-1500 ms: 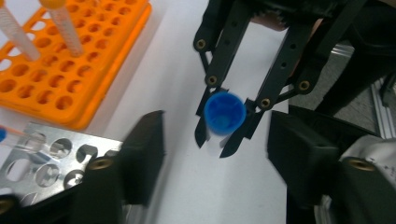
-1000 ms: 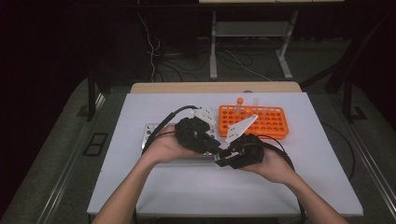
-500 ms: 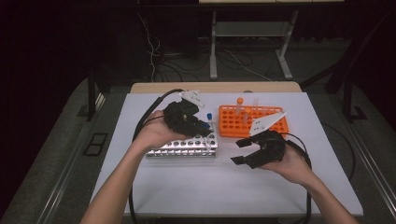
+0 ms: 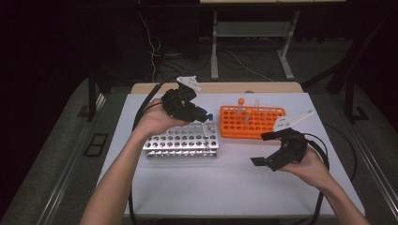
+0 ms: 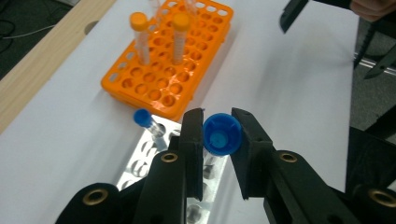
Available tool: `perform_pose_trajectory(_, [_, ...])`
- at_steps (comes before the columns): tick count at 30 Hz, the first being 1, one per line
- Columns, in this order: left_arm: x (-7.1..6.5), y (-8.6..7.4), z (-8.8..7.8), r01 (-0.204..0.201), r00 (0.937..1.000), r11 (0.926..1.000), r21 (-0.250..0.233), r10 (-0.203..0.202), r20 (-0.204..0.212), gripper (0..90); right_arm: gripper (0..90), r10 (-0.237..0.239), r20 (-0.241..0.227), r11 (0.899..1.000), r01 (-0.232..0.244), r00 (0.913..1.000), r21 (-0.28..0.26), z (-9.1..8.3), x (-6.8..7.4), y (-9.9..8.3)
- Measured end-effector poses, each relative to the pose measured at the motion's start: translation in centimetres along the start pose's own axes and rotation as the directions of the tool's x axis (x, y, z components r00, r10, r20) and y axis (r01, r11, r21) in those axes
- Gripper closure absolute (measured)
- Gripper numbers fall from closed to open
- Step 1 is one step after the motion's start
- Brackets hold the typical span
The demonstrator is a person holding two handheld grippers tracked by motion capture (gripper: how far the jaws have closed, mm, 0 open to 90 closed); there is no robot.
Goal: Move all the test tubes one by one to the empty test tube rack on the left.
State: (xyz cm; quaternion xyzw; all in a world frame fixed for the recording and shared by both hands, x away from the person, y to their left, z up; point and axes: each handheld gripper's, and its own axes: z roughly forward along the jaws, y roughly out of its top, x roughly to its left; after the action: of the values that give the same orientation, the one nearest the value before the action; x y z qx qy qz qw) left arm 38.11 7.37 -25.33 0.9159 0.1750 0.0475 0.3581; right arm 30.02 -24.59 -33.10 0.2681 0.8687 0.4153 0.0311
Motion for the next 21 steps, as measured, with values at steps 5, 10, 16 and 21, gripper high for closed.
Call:
perform_pose_trajectory(5, [1.3, 0.1, 0.4, 0.023, 0.9996, 0.9997, -0.012, -0.023, -0.016, 73.9, 0.3, 0.026, 0.017, 1.000, -0.025, 0.9995, -0.010, -0.8, -0.7, -0.8])
perform_pose_trajectory(10, [2.5, -0.1, 1.4, 0.041, 0.9986, 0.9991, -0.003, -0.041, -0.032, 74.0, 0.3, 0.035, 0.028, 0.999, -0.035, 0.9990, -0.008, -1.1, -1.0, -1.5])
perform_pose_trajectory(16, [3.6, -0.2, 2.4, 0.063, 0.9970, 0.9980, -0.004, -0.063, -0.046, 74.0, 0.3, 0.047, 0.033, 0.999, -0.047, 0.9984, -0.009, -1.3, -1.3, -2.3])
perform_pose_trajectory(21, [4.5, -0.4, 3.2, 0.075, 0.9956, 0.9971, 0.013, -0.074, -0.057, 74.0, 0.3, 0.058, 0.037, 0.998, -0.058, 0.9976, -0.011, -1.5, -1.5, -2.8])
